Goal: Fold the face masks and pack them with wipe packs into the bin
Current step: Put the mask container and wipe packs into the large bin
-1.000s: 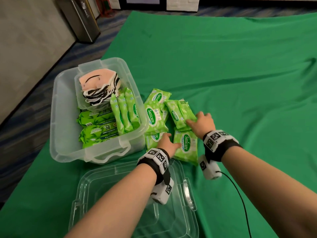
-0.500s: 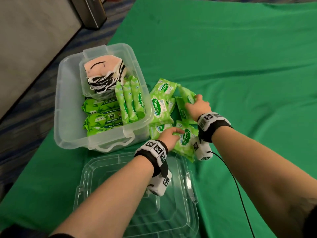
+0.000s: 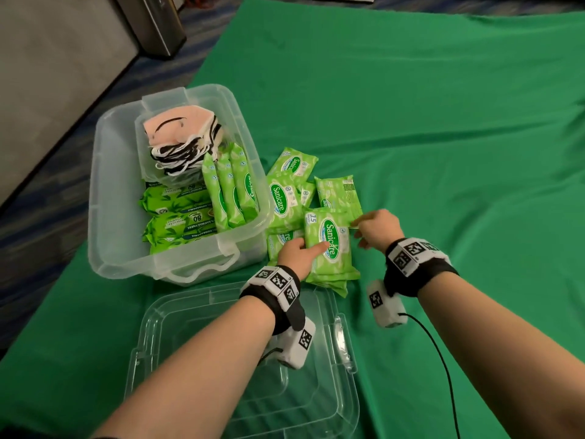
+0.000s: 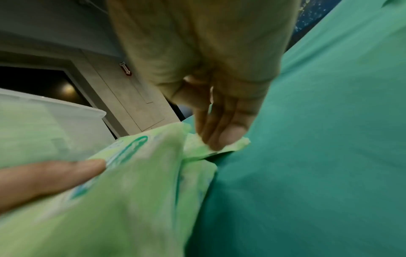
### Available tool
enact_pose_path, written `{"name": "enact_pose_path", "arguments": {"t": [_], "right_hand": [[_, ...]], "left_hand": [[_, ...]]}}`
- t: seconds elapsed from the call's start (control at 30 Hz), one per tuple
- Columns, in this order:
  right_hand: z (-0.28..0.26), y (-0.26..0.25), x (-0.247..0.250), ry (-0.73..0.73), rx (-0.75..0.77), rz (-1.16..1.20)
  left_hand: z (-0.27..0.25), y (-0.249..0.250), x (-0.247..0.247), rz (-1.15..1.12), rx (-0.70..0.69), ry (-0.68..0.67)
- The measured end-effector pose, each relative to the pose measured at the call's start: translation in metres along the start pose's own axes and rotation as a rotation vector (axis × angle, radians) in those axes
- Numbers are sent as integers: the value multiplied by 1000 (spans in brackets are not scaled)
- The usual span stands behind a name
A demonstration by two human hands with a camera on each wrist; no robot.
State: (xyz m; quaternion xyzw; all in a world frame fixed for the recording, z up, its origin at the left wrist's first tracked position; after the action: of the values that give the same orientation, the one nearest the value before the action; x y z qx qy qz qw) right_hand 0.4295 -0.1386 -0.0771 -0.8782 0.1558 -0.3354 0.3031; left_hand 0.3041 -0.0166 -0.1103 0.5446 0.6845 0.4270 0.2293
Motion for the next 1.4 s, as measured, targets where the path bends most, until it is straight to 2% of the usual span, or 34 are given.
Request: {"name": "enact_pose_path", "arguments": {"t": [0.07, 0.13, 0.27, 0.37, 0.5, 0.6, 0.7, 0.77, 0.83, 0.9, 0.97, 1.07, 1.2, 1.3, 1.4], "right_hand": [[10, -17, 8, 153, 67, -182], [27, -29, 2, 140, 66, -312], [56, -40, -10, 90, -35, -455], [67, -41, -17, 86, -100, -580], [67, -38, -22, 116, -115, -612], [60, -41, -18, 179, -117, -483], [43, -41, 6, 313, -101, -114], [28, -39, 21, 351, -30, 195], [9, -39, 25, 282, 114, 651], [-10, -36, 12, 54, 181, 960], [-28, -29, -8, -141, 176, 939], [-39, -6, -38, -269, 84, 791], [-35, 6, -48, -222, 93, 549], [-39, 9, -50, -253, 109, 335], [-49, 10, -51, -207, 165, 474]], "left_hand": [[-3, -1, 1, -21, -12, 5], [-5, -3, 3, -60, -36, 17], [-4, -9, 12, -187, -49, 72], [-4, -8, 17, -232, -77, 58], [-5, -7, 18, -245, -90, 35], [-4, -8, 22, -238, -83, 27], [-3, -8, 23, -229, -70, 21], [-3, -7, 23, -211, -66, 26], [-3, -6, 22, -183, -62, 34], [-3, -7, 20, -132, -50, 29], [-4, -5, 18, -81, -29, 27], [-10, 3, 16, -45, 6, 54], [-19, 7, 10, -135, -22, 14], [-11, -10, 10, -188, -23, 38], [-22, -7, 13, -241, -52, 2]]}}
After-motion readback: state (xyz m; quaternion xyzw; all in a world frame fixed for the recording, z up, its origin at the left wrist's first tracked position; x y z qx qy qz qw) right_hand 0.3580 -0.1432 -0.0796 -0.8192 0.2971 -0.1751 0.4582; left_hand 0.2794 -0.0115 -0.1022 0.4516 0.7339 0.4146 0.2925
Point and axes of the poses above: each hand's wrist, its own z-axis towards the middle knuckle, its own x-axis out of the back of the hand, y = z × x, the point moved 5 cm from there along z, towards the middle knuckle, and after that the axes turned 9 degrees about -y, right-handed, at the moved point
